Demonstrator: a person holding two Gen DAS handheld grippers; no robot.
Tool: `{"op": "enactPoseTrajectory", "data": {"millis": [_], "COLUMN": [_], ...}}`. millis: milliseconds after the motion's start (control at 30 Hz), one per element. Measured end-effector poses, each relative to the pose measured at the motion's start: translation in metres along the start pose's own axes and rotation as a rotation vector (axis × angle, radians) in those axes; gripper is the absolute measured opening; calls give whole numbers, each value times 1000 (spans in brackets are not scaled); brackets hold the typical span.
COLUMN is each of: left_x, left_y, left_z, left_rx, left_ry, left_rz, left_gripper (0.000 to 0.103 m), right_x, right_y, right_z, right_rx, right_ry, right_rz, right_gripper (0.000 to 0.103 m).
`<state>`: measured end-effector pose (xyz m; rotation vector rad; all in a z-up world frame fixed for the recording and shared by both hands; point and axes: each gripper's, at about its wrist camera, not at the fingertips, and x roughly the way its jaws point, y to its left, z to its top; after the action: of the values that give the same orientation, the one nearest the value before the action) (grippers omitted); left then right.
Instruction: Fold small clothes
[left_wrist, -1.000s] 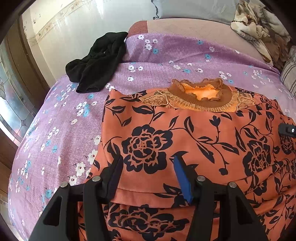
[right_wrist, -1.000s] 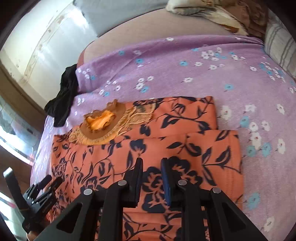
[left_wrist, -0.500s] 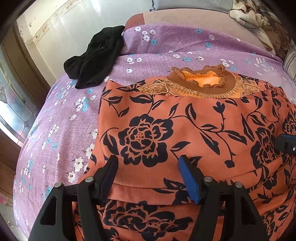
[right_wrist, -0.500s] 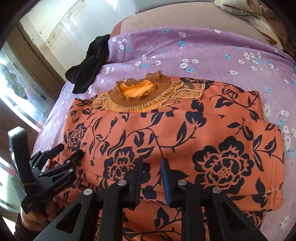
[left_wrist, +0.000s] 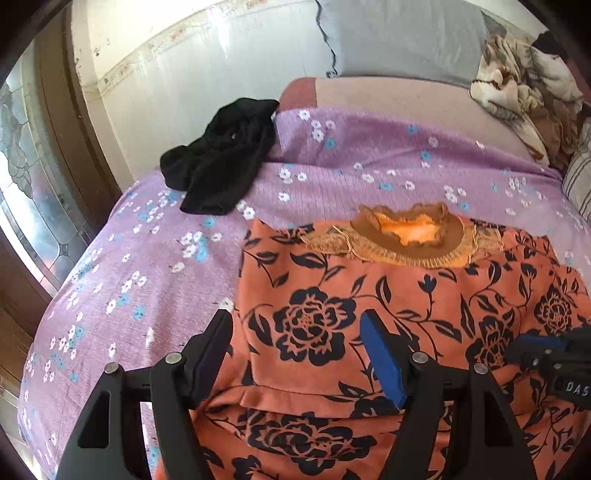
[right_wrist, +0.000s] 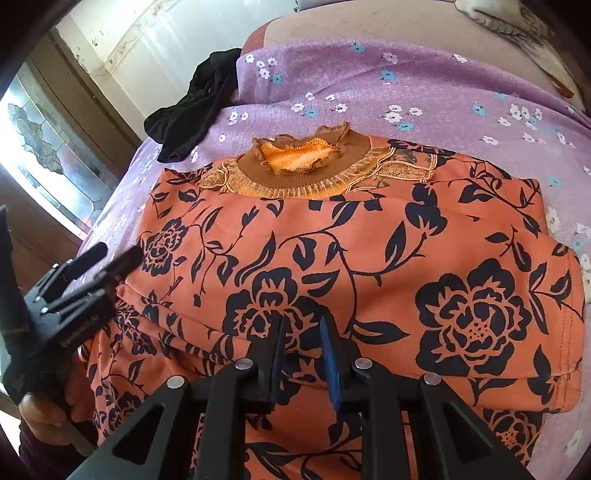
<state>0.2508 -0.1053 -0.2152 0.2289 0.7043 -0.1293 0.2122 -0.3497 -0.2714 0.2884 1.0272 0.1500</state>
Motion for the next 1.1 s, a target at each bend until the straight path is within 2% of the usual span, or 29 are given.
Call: {"op": "enactPoseTrajectory", "data": {"millis": [200, 400, 467, 533, 600, 833, 900, 1000, 1067, 1100], "left_x": [-19, -31, -35, -39, -42, -59, -63, -61, -56, -55], "left_y": [34, 66, 74, 81, 88, 105, 108, 111, 118, 122], "left_z": [7, 5, 3, 1, -1, -11, -16, -33, -47, -56], "left_rx": [-85, -144, -160, -166, -173, -205, -208, -204, -209, -216], "left_ry": [-51, -75, -81, -86, -87, -95, -82, -14, 52, 85], "left_rz": [39, 87, 96, 110, 118, 125, 112, 87, 63, 50], "left_gripper": [72, 72, 72, 72, 72, 72, 74, 78, 78, 78], "right_x": [3, -6, -3, 7, 11, -15, -27, -48, -64, -73], "right_y": [2, 14, 21, 26, 30, 32, 33, 29, 20, 13], "right_z": [-1, -1, -2, -5, -9, -19, -27, -42, -63, -75], "right_rx": [-11, -26, -39, -54, -72, -28, -12, 37, 88, 118], "right_ry": [0, -62, -57, -22, -30, -75, -94, -116, -129, -141], "right_rz": [-22, 14, 23, -2, -29, 3, 12, 35, 49, 49], "right_gripper": [23, 23, 23, 23, 23, 23, 23, 23, 37, 62]}}
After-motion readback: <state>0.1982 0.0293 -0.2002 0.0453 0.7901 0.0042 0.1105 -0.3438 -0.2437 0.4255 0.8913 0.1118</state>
